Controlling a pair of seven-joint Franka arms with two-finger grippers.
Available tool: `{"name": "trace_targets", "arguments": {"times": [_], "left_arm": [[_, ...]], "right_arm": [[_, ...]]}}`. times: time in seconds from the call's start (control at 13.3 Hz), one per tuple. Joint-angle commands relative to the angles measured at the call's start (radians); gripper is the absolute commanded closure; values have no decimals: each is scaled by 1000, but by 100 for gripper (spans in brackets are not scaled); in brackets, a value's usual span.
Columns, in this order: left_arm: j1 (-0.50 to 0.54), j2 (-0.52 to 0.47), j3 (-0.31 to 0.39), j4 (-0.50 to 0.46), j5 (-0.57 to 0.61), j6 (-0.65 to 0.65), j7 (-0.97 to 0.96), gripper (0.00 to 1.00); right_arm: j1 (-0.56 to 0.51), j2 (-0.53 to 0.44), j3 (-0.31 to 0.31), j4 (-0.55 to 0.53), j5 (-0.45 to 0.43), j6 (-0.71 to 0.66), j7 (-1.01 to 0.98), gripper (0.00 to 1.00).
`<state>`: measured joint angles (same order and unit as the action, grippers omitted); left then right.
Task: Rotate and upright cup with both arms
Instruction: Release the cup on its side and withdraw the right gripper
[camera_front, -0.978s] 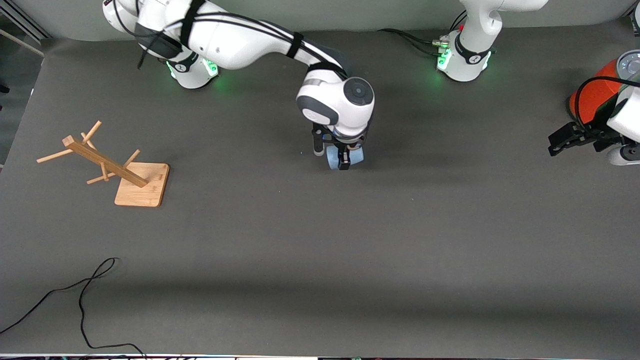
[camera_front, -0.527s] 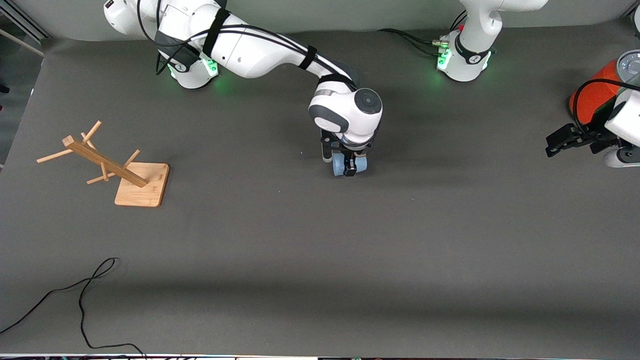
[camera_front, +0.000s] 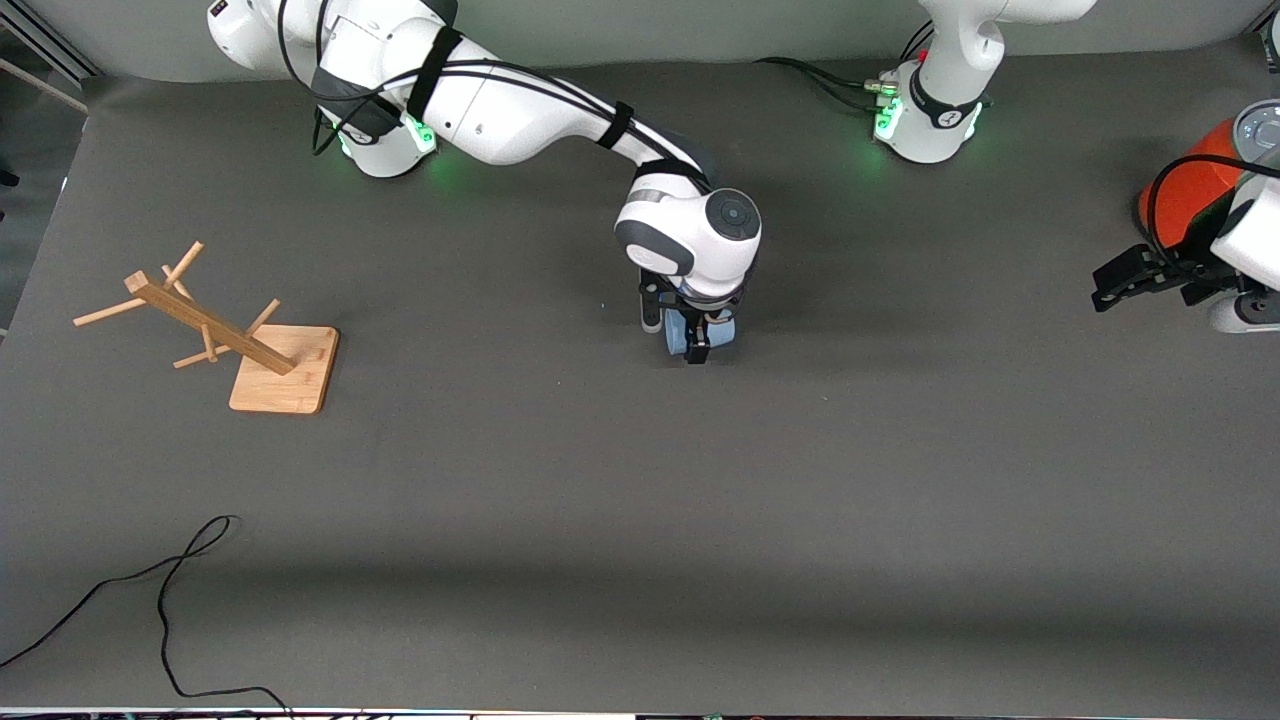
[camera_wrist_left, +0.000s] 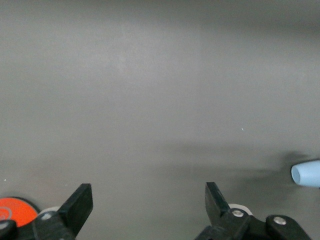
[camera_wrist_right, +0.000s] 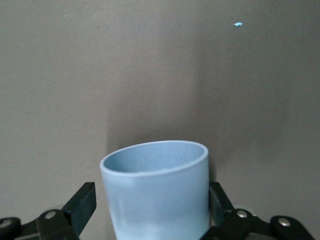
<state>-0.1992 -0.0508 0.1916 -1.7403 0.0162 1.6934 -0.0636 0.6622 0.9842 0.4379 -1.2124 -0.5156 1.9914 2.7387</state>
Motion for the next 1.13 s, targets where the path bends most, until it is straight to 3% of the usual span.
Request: {"name": "trace_targets", "arguments": {"times": [0.0,0.15,0.53,0.83,1.05], "left_arm": [[3,9,3,35,-13,-44,21,0],[4,6,5,35,-13,-50,22,0],[4,5,6,50,-13,-86,21,0],[4,11,6,54,-10,-87,21,0],[3,9,5,53,-13,-110,19,0]], "right_arm": [[4,-19,7,20,-21,-35,92,0],[4,-48,13,20,11,-71,87,0],[-32,-275,10,20,264,-290,-112,0],[-215,-517,7,14,405,-537,-469,0],[-355,-646,5,7,410,-667,-785,0]]}}
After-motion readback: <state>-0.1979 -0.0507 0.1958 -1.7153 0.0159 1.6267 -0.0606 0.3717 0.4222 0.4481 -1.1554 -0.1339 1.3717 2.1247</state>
